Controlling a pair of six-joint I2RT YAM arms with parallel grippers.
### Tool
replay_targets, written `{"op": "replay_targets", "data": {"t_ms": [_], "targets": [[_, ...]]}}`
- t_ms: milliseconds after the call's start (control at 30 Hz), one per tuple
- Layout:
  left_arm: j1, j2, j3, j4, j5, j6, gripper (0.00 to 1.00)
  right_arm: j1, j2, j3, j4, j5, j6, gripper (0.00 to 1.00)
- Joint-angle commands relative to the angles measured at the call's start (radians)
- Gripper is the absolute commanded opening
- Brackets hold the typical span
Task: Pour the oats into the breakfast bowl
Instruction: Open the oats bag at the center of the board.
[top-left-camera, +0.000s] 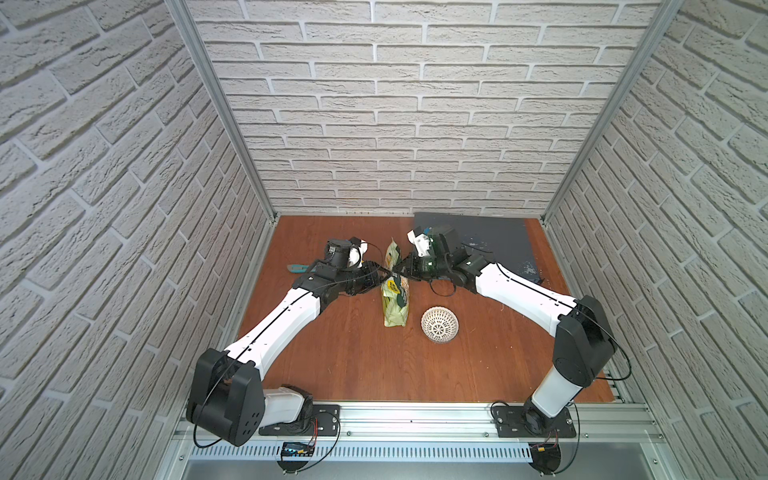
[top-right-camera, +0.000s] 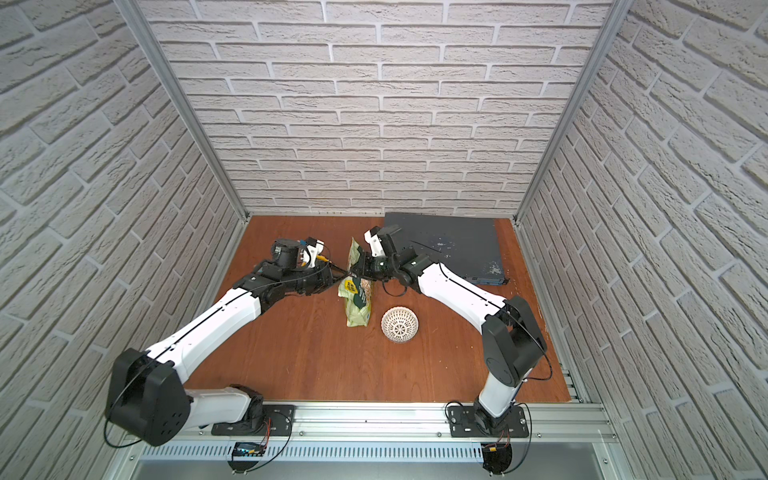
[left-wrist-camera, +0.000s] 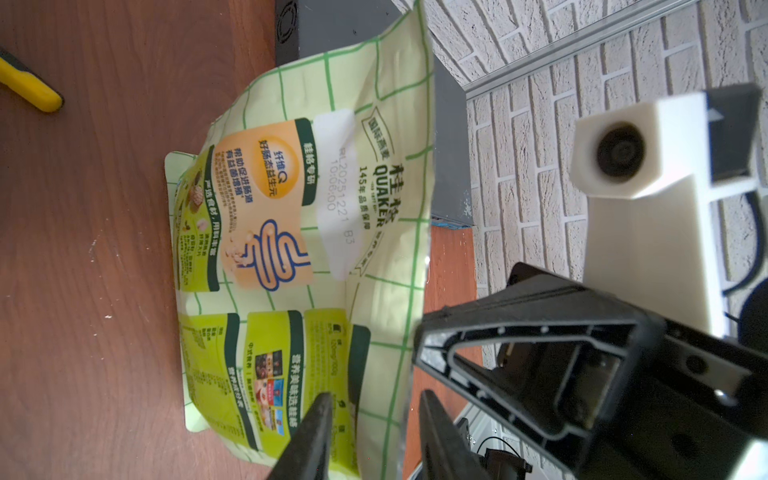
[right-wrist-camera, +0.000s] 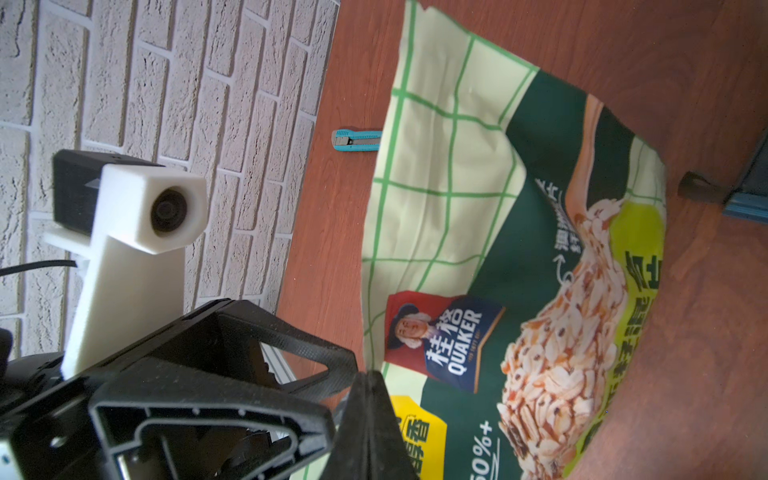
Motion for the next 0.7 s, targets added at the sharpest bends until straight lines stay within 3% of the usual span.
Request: {"op": "replay_targets", "data": {"t_ms": [0,500,667], "targets": [[-0.007,0.016,0.012,0.017,-0.013,0.021,0.37,0.005,-0.028,-0.010,0.012,0.008,-0.004,0.03],[-0.012,0.057,-0.001,0.094,-0.036,-0.036,0.30,0.009,-0.020,0.002,-0.003,-0.001,-0.020,0.03],[-0.012,0.061,-0.009,0.101,-0.044,-0.041,0.23,0.012,-0.018,0.011,-0.019,0.001,-0.034,0.03]]}}
